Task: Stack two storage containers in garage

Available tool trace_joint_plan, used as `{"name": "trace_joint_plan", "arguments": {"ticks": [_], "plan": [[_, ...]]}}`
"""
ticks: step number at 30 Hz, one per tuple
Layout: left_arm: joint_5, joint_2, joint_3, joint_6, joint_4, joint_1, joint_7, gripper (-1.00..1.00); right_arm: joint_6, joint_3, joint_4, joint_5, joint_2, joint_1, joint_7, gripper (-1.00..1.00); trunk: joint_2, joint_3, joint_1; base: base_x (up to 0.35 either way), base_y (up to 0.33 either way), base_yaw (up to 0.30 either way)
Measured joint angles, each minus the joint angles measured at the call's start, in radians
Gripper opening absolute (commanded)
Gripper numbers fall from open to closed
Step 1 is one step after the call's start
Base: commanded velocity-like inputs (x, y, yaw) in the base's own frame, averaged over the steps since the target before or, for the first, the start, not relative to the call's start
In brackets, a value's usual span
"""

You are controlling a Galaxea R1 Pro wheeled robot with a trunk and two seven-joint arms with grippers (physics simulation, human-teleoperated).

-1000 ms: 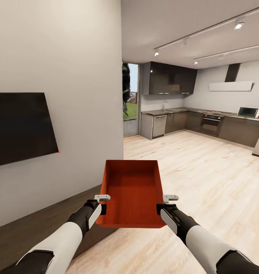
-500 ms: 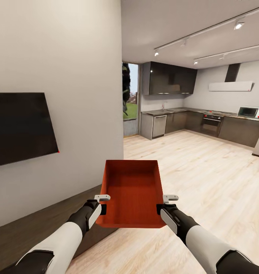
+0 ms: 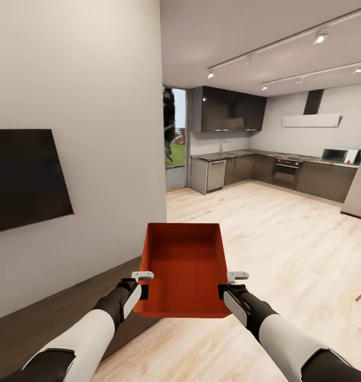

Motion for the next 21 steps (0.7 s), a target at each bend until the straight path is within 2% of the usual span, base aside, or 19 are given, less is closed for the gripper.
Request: {"name": "trace_joint_plan", "arguments": {"ticks": [21], "plan": [[0.000,0.000,0.000,0.000,0.000,0.000,0.001,-1.00,0.000,0.000,0.000,-0.001,0.000,0.000,0.000,-1.00,0.000,0.000,0.000,0.000,0.000,-0.259]]}}
